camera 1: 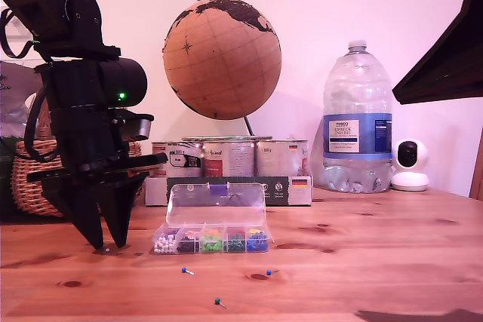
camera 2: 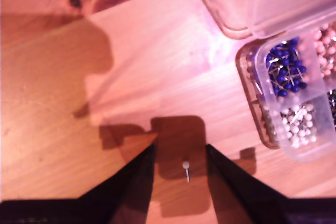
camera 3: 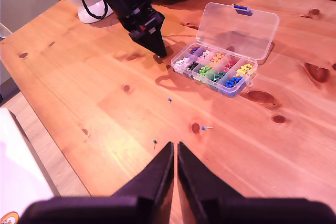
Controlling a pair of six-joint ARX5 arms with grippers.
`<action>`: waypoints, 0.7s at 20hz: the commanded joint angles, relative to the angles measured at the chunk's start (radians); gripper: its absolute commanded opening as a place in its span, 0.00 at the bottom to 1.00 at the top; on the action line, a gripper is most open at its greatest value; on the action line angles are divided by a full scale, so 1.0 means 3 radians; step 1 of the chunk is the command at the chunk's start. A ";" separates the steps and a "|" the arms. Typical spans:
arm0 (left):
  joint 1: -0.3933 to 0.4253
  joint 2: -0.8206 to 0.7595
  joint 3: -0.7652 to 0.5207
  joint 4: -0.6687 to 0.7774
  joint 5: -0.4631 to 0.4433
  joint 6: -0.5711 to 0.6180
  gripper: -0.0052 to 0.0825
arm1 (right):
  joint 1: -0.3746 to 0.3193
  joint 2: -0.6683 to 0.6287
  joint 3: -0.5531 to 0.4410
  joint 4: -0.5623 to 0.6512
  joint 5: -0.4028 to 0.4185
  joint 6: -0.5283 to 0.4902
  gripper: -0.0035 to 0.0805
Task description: Sort the loose pins on the table into their correct compartments
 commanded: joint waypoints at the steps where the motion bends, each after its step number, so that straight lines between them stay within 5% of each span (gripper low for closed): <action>1: -0.0029 0.0118 -0.0028 -0.0097 -0.0005 -0.0019 0.32 | 0.0015 0.0014 0.0038 0.0034 -0.0011 -0.0019 0.03; 14: -0.0052 0.0118 -0.0028 -0.0090 -0.0083 -0.0024 0.28 | 0.0015 0.0014 0.0038 0.0037 -0.0011 -0.0019 0.03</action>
